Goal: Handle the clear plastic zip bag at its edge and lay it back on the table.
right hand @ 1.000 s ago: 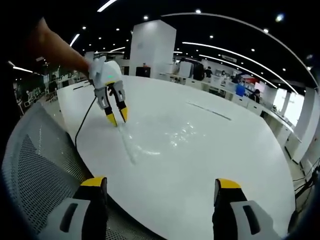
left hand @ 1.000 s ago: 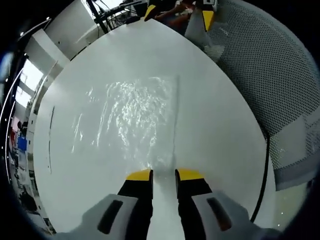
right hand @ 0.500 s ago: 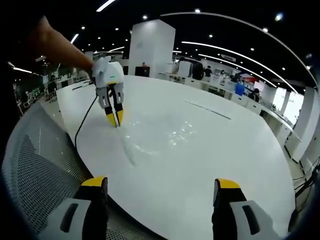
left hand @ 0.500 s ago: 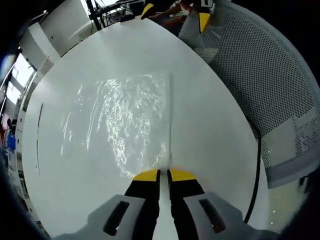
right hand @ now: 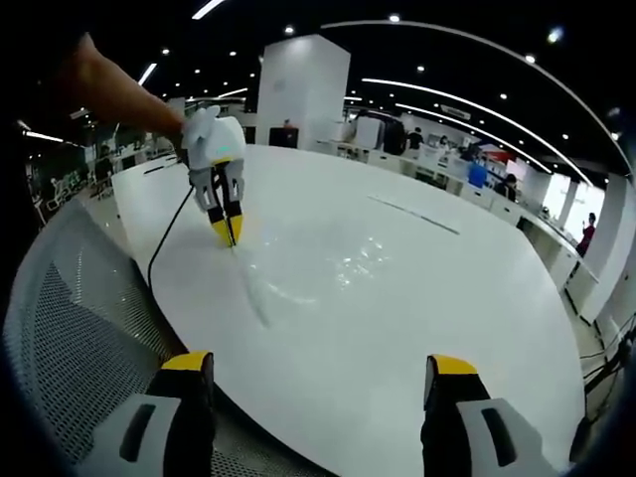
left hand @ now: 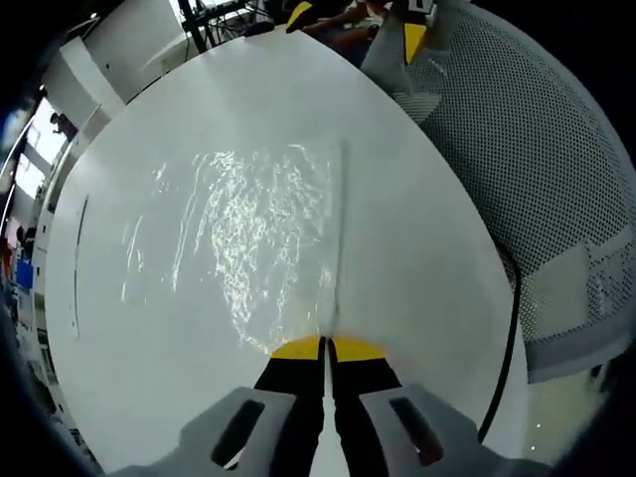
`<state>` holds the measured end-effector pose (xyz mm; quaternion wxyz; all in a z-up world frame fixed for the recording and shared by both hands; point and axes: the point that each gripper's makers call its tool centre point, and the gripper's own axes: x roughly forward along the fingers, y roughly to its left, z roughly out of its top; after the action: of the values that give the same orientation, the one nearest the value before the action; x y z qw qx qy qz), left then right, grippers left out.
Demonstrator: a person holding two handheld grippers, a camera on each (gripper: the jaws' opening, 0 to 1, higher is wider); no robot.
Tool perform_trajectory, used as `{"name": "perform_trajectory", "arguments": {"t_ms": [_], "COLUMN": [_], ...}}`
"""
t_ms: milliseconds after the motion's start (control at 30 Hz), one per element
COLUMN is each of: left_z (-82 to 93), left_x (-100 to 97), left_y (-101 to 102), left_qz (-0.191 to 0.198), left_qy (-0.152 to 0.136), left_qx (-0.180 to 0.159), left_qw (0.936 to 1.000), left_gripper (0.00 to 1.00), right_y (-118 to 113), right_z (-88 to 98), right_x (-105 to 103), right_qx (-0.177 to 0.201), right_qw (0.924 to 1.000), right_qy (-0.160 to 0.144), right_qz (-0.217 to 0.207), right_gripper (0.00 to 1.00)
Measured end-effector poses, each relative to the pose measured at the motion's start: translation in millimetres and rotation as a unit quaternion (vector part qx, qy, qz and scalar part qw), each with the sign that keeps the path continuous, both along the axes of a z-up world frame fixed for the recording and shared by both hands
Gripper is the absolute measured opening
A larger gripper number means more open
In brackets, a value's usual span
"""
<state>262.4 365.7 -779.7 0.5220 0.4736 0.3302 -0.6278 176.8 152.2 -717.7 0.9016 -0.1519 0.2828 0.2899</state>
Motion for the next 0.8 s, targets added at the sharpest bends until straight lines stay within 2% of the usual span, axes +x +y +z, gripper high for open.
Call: {"name": "perform_trajectory", "arguments": {"t_ms": [300, 533, 800], "left_z": [3.2, 10.0, 20.5], "left_x": [-0.9, -1.2, -5.1], "left_y": [-0.4, -2.0, -1.4], "left_qz": [0.003, 0.005, 0.011], "left_qy": [-0.007, -0.013, -0.017], "left_qx": [0.005, 0.0, -0.01], "left_qw": [1.0, 0.9999, 0.9997], "left_gripper": [0.0, 0.0, 0.0], "right_y": [-2.1, -2.5, -4.0], "right_z": [-4.0, 3.0, 3.3], "right_x": [-1.7, -2.2, -4.9], "right_qx": [-0.003, -0.014, -0.026], "right_qw": [0.9999, 0.9999, 0.9996], "right_qy": [0.013, 0.001, 0.005], "right_qz": [-0.002, 0.002, 0.007], "right_gripper": [0.88, 0.82, 0.82]}}
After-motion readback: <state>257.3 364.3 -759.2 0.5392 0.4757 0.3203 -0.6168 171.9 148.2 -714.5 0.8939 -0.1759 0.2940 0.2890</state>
